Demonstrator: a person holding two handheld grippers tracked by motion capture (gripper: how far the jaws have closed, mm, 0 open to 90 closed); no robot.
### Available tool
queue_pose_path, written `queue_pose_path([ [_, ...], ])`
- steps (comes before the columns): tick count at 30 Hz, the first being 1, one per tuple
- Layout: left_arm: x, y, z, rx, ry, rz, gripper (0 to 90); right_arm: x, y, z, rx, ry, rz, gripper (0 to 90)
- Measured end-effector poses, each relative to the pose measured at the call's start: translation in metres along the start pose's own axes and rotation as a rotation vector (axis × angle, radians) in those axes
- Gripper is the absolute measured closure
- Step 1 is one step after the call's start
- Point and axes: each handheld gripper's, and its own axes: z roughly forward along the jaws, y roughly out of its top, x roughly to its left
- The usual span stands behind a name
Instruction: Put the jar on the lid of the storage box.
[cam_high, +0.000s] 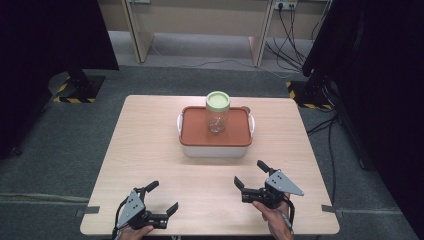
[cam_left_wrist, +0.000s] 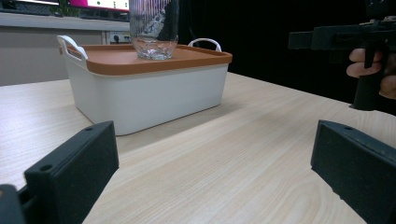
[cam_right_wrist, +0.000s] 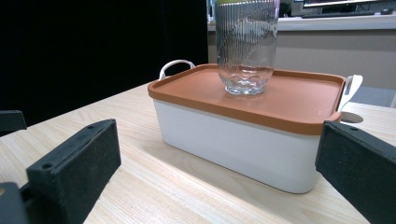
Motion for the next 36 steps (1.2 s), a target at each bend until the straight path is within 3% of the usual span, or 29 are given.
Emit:
queue_pose_path([
  [36, 0.000, 0.000, 0.000, -0.003, 0.000, -0.002, 0.2, -0.004, -0.007, -0.014, 0.004, -0.024, 0.003, 0.5],
])
